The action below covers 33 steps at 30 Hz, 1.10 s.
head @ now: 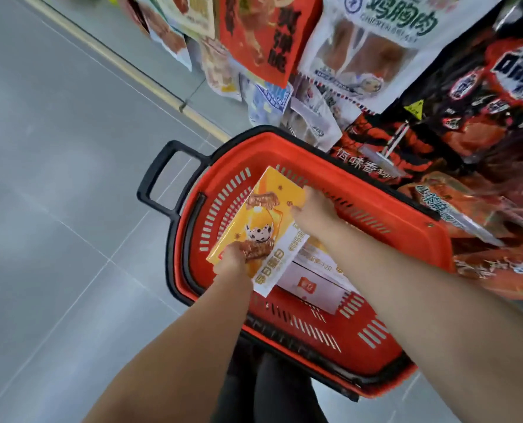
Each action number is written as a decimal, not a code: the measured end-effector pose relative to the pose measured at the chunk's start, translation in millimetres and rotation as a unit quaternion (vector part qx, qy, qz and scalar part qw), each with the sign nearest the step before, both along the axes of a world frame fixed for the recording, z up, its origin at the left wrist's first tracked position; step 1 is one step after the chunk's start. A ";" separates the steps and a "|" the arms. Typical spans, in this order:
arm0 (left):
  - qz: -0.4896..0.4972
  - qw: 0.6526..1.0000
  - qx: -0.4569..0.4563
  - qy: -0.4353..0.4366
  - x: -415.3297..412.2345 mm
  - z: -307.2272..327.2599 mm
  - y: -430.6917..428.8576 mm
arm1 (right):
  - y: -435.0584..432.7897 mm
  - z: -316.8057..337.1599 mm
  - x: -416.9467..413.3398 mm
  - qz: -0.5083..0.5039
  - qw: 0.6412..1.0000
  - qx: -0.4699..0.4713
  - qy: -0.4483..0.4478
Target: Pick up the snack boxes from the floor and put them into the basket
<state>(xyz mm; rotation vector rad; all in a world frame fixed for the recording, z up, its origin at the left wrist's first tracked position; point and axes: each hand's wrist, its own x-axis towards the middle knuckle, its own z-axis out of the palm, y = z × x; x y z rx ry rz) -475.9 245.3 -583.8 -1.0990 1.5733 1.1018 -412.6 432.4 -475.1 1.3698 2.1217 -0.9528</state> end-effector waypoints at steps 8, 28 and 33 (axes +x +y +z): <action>-0.059 0.998 -0.033 -0.010 -17.4 53.6 20.0 | -4.9 -54.8 -38.5 0.008 0.997 -0.075 0.017; -0.391 0.887 0.234 0.073 22.6 329.0 97.0 | -88.2 196.7 108.4 -0.524 0.819 -0.021 0.230; -0.463 0.840 0.279 0.045 99.4 393.5 86.9 | -122.0 261.7 176.5 -0.618 0.719 0.048 0.313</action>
